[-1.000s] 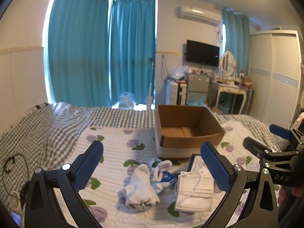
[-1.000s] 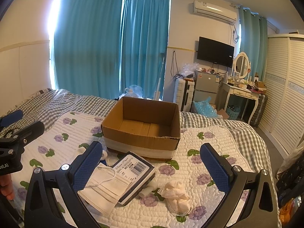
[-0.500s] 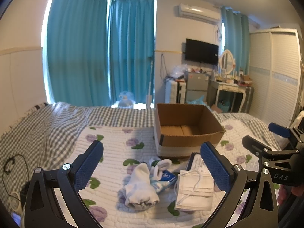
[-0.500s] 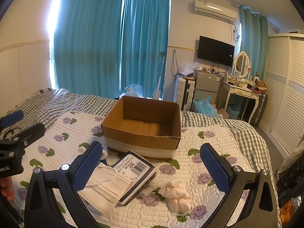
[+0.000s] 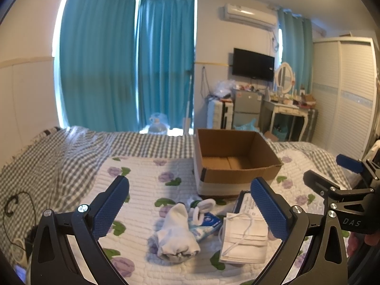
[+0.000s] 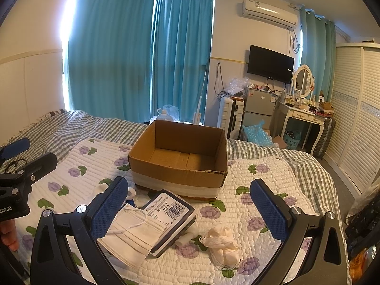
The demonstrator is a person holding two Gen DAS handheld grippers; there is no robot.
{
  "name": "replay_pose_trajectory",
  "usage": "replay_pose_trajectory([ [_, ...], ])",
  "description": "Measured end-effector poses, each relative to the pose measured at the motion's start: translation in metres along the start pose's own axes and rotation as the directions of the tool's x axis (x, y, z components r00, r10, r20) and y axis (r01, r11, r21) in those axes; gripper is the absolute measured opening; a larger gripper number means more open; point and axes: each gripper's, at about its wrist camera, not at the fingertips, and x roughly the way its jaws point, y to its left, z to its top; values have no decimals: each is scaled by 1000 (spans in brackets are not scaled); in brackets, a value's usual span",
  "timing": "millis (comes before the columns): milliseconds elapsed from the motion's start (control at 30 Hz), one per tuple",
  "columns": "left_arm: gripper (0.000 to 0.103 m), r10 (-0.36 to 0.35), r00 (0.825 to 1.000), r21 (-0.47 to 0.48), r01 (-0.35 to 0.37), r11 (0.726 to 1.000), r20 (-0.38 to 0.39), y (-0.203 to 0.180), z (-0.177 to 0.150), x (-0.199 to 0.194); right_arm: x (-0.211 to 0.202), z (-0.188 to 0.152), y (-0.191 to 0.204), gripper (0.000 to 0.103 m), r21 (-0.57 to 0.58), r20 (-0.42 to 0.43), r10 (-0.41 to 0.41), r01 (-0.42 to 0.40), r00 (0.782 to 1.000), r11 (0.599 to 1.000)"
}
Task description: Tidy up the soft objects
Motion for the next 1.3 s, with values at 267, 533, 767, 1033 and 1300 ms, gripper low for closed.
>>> replay_pose_trajectory([
  [267,103,1,1000,-2,-1,1000,1,0,2,0,0,2,3,103,-4,1,1,-1,1000,1000],
  [533,103,-10,1000,-3,10,1000,3,1,3,0,-10,9,0,103,-23,-2,0,0,1000,1000],
  [767,103,1,999,-13,-2,1000,-39,6,-5,12,9,2,-37,103,39,-121,-75,80,990,996],
  [1033,103,72,972,-10,-76,997,-225,26,-46,59,91,-65,-56,91,55,-412,-57,87,909,995],
  [1300,95,27,900,-17,-38,999,-435,26,-96,102,138,-102,-59,66,52,-561,-53,99,826,994],
])
